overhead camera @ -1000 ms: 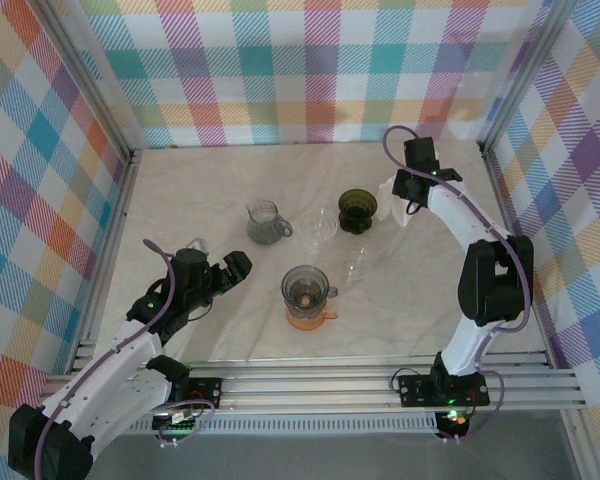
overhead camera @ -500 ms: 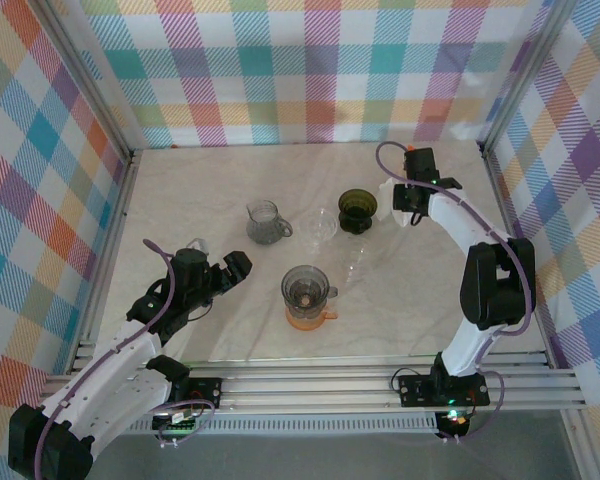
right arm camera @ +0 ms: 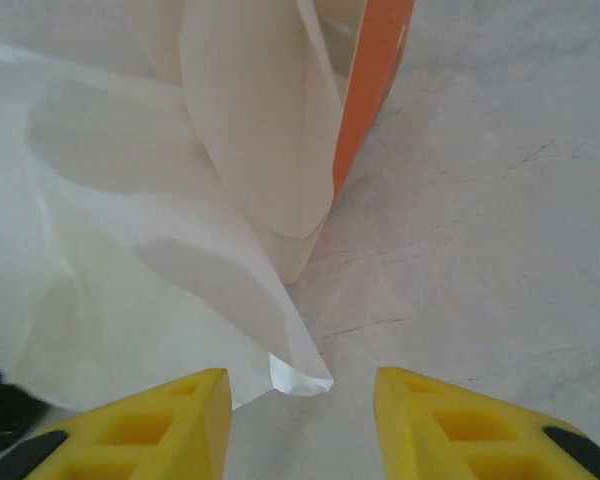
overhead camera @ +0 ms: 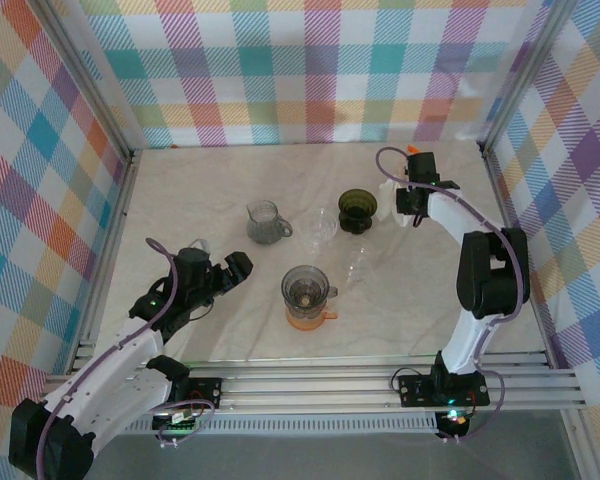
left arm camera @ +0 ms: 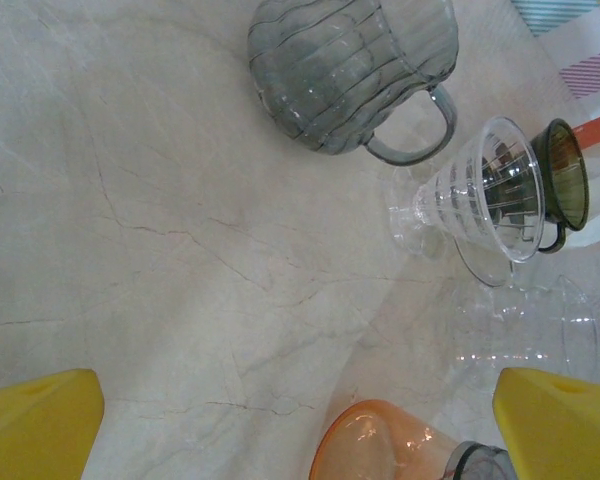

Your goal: Place the coffee filter in the dripper

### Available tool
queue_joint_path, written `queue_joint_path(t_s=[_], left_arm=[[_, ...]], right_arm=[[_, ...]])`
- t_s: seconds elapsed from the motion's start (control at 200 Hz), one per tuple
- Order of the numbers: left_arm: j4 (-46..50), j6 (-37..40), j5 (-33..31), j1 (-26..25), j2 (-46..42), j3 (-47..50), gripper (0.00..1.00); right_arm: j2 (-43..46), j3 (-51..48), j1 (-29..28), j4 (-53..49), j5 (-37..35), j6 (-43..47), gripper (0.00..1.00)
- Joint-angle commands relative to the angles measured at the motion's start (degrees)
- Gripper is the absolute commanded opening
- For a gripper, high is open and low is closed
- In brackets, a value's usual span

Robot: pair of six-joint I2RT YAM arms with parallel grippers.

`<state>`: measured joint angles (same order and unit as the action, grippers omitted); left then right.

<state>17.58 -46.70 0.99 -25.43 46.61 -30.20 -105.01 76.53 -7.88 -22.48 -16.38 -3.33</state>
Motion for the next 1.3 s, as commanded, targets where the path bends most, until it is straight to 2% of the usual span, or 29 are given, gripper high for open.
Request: queue_joint_path(t_s=[0.0, 0.16, 0.675, 0.945, 1.295], left_arm=[[-1.1, 0.0, 0.2, -0.2, 0.9, -1.3, 1.0], [-1.2, 0.0, 0.6, -0.2, 2.1, -1.4, 1.0], [-3.1, -0.3, 0.9, -0.2, 1.5, -0.8, 1.0], [-2.7, -0.3, 1.3, -0.2, -0.5, -0.5, 1.0], [1.1, 0.2, 2.6, -0.2, -4.2, -1.4, 1.0]], right_arm=[[-1.8, 2.2, 0.2, 2.0, 0.9, 1.8, 0.43], [-3.4, 3.5, 0.2, 2.3, 0.9, 2.2, 0.38], [-1.6, 1.1, 0.2, 2.8, -0.3, 1.3, 0.0], [3.1, -2.1, 0.2, 0.9, -0.2, -0.5, 0.0], [15.6, -9.5, 0.2, -5.6, -3.3, -6.7, 0.0]])
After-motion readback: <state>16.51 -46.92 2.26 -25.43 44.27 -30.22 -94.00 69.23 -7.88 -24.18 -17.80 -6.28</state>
